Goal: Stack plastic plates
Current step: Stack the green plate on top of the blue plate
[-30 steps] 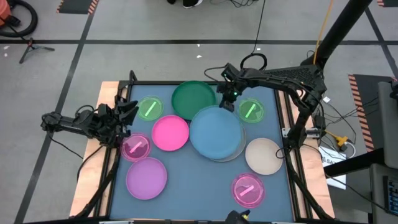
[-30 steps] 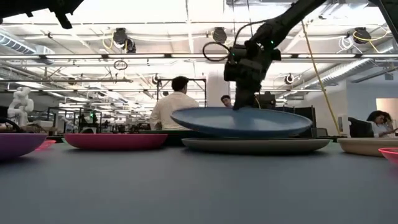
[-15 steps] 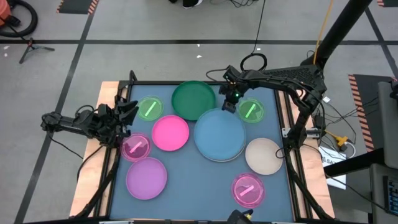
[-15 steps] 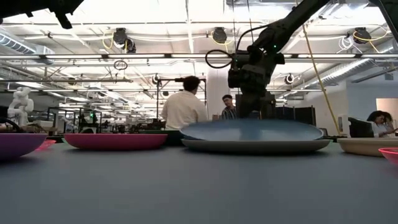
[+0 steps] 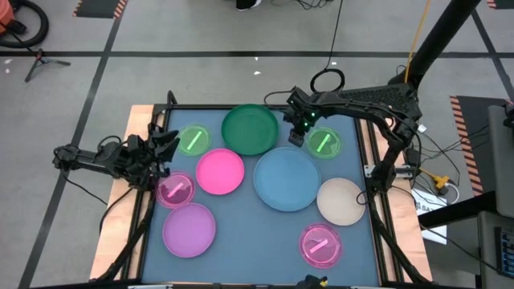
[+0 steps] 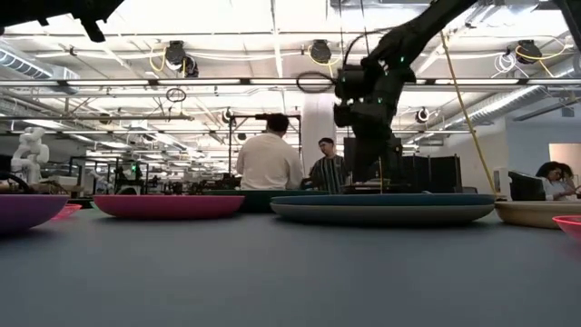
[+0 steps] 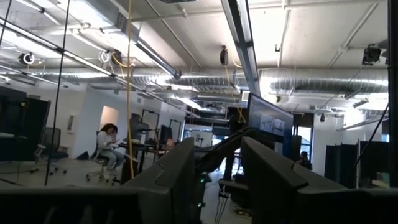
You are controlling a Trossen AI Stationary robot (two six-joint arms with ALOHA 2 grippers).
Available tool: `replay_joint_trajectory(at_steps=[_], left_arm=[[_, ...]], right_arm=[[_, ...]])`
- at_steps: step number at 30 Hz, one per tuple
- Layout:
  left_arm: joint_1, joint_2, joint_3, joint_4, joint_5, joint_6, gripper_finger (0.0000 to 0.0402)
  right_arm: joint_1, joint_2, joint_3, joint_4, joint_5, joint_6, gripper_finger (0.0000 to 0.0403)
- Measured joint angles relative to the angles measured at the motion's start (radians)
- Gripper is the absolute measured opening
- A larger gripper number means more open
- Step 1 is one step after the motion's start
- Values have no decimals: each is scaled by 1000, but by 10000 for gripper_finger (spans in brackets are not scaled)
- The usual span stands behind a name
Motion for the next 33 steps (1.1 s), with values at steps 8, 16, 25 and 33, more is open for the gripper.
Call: replay_joint_trajectory(at_steps=[8,16,25,33], left_arm=[[0,0,0,-27,-33,-3,138],[0,0,0,-64,-69,-15,138],[0,0,0,-74,-111,-26,138],[0,0,0,-71,-122,-22,138]], right_arm=[[153,-163,-66,103,23,-4,85],[332,-344,-448,606,55,163,65],[468,-293,-603,566,304,239,15],[488,-235,-606,601,419,246,3]])
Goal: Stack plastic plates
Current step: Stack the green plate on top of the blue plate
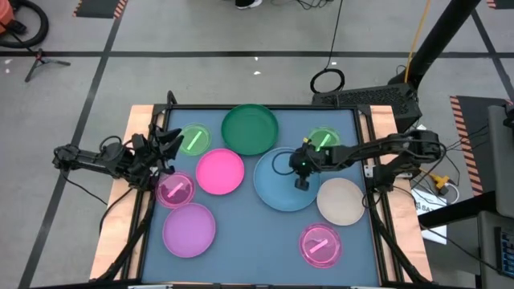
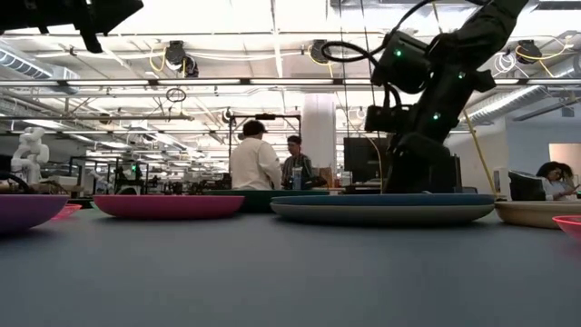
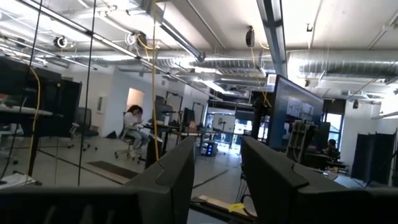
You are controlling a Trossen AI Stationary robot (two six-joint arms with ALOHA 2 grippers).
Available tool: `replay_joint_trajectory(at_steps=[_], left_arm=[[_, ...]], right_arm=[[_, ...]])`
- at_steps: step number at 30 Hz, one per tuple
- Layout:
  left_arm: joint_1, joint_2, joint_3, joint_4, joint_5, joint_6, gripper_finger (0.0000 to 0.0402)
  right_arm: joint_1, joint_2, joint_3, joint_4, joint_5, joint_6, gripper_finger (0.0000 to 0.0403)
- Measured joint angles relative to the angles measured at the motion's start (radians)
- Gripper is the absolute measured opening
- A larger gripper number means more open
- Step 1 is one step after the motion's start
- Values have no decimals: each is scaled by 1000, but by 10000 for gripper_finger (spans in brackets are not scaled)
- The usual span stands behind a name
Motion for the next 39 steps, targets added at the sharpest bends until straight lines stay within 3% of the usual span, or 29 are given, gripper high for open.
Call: replay_joint_trajectory(at_steps=[11,26,30,35,39], left_arm=[[0,0,0,-1,-4,-11,138],[1,26,0,-69,-38,-93,138],[1,108,0,-57,-36,-206,138],[1,302,6,61,-34,-265,138],[21,451,102,16,-34,-294,138]], right_arm=[[0,41,0,59,54,-2,1],[0,-156,10,76,81,-116,1],[0,-216,10,176,76,-207,1],[-3,-263,11,328,74,-334,0],[-3,-274,11,404,74,-392,0]])
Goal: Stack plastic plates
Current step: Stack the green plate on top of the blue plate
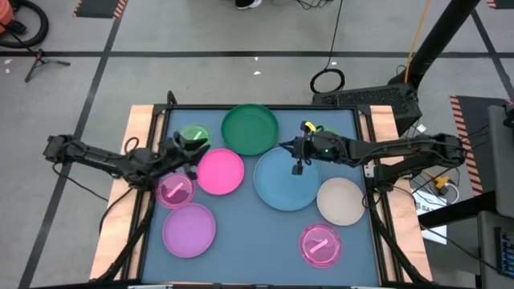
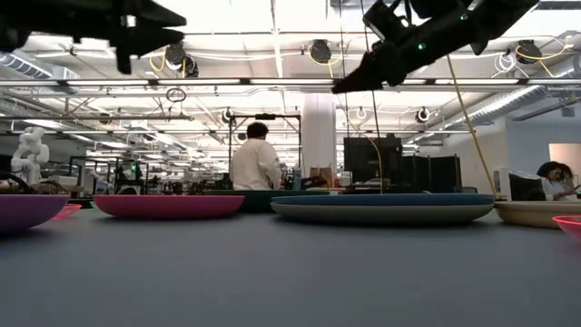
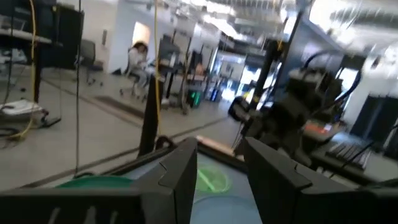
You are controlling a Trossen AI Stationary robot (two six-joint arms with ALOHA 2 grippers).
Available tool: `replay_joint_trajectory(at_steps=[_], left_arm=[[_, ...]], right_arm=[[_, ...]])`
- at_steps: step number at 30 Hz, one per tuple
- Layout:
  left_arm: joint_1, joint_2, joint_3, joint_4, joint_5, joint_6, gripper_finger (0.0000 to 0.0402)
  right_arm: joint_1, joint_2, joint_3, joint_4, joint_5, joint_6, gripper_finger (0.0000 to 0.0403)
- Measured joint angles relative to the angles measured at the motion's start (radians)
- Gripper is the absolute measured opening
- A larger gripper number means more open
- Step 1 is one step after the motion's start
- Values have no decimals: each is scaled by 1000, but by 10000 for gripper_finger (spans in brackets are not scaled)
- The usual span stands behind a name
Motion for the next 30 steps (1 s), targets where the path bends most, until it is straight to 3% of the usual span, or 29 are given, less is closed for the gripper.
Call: replay_joint_trajectory(at_steps=[3,9,12,21,30], left_arm=[[43,104,133,-167,1,3,138],[175,296,460,-682,1,0,138],[256,389,590,-848,43,9,138],[569,588,787,-1058,298,37,138],[820,769,823,-1125,361,-1,138]], right_arm=[[0,1,0,13,-1,-11,0],[10,-19,0,62,-2,-29,0],[20,-51,0,56,-2,-47,0],[53,-177,0,-93,-2,-40,0],[69,-220,0,-124,-2,-26,0]])
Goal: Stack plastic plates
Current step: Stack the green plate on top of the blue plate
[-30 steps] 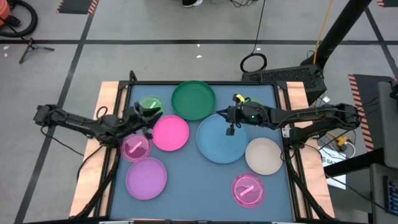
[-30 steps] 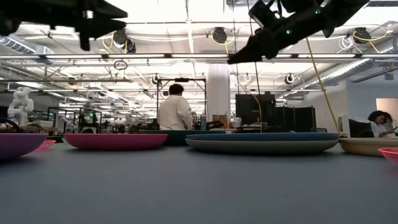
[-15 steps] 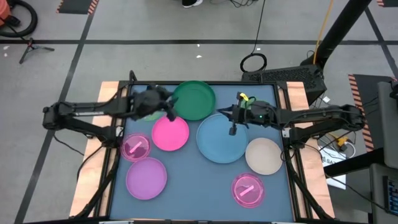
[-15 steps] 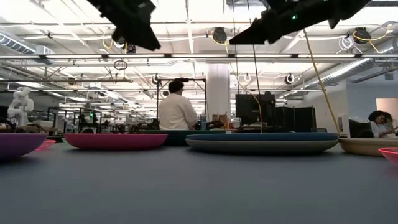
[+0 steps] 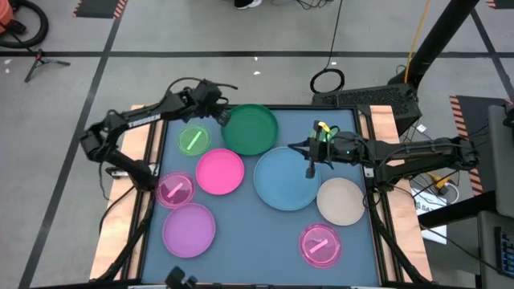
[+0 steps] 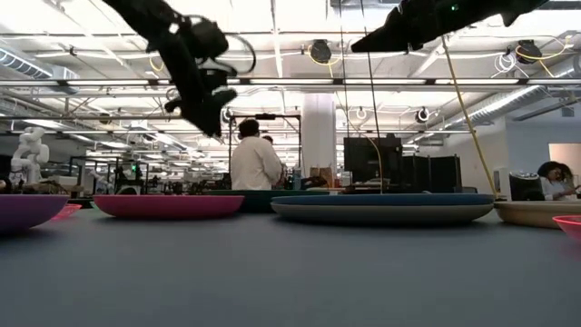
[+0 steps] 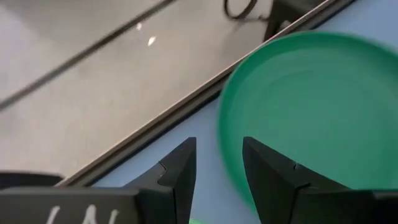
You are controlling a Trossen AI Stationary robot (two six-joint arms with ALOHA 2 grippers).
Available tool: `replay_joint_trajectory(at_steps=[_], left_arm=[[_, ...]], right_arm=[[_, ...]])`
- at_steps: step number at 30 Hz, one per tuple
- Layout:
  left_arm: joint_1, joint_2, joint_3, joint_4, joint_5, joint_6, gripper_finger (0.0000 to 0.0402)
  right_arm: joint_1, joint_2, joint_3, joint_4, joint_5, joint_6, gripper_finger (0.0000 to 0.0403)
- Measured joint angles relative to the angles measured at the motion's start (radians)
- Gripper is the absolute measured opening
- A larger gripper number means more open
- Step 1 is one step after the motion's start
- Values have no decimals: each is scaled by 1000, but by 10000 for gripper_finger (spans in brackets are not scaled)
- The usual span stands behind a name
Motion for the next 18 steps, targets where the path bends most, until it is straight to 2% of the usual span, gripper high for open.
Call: replay_joint_trajectory(at_steps=[9,15,18], left_arm=[[114,138,0,93,123,-26,138],[123,201,0,101,189,-48,140],[122,211,0,101,196,-44,155]], right_arm=[[0,0,0,-1,1,3,5],[0,0,0,-8,1,3,6],[0,0,0,-16,2,3,6]])
